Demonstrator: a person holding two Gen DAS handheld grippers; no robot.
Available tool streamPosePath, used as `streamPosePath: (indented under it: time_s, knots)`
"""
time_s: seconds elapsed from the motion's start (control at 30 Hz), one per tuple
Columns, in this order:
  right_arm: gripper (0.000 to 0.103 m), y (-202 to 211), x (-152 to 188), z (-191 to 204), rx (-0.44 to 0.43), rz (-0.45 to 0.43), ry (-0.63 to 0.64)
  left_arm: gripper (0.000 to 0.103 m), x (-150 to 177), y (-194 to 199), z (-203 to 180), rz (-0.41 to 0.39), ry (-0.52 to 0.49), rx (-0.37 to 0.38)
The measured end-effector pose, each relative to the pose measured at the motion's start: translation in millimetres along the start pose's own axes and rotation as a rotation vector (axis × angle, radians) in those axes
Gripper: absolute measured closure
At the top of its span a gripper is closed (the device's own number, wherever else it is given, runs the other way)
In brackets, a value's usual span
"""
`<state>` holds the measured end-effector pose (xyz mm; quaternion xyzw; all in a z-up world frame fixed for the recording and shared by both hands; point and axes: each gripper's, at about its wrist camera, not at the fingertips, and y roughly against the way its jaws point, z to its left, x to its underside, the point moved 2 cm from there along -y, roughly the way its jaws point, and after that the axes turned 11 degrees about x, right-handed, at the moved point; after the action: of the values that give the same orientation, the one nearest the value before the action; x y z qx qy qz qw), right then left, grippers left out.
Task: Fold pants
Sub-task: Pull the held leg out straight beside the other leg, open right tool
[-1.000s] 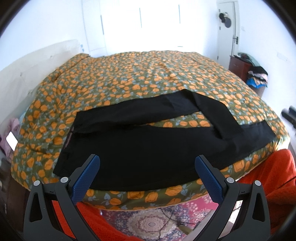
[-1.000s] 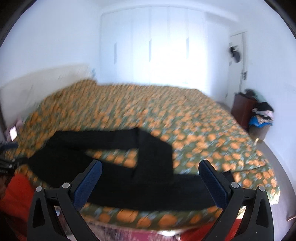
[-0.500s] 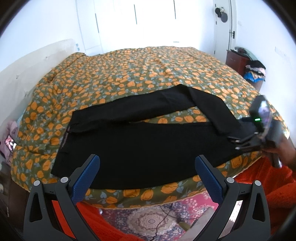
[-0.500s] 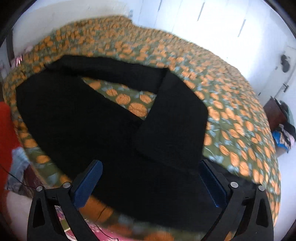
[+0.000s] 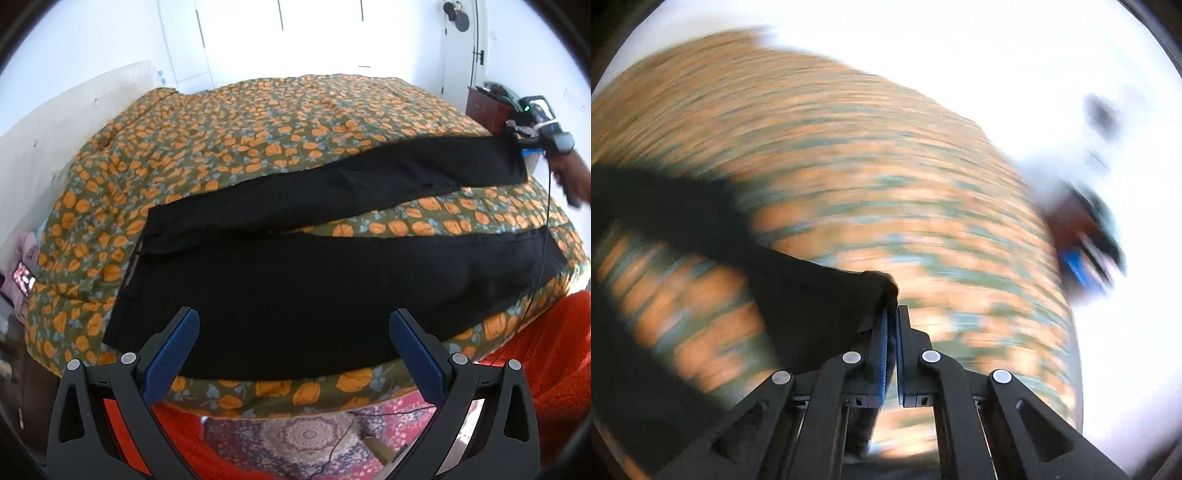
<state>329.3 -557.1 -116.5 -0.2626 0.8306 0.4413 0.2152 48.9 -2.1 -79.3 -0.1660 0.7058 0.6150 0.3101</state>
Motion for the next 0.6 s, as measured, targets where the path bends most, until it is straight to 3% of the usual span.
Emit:
streamPosePath:
  time_s: [0.07, 0.13, 0.23, 0.33, 0.4, 0.53, 0.6]
  knots:
    - [0.078, -37, -7, -65, 0.129, 0.107, -0.141, 0.001, -2, -8, 3, 0.010, 0.014, 0.000]
    - [0.061, -44, 1, -95, 0.197, 0.159, -0.203, 0.001, -2, -17, 8, 0.027, 0.039, 0.008]
    - [0.047, -31, 16, -84, 0.122, 0.172, -0.204, 0.001, -2, -39, 23, 0.066, 0.084, 0.015]
    - [0.046, -18, 35, -30, -0.091, 0.225, -0.170, 0.001, -17, -66, 48, 0.058, 0.105, -0.017]
    - [0.046, -4, 38, 24, -0.295, 0.272, -0.155, 0.001, -39, -88, 69, 0.027, 0.123, -0.054]
    - [0.046, 52, 12, 158, -0.711, 0.306, -0.110, 0.001, -97, -142, 116, -0.094, 0.191, -0.172]
    - [0.044, 85, -13, 228, -0.932, 0.300, -0.127, 0.001, -111, -171, 138, -0.128, 0.261, -0.235]
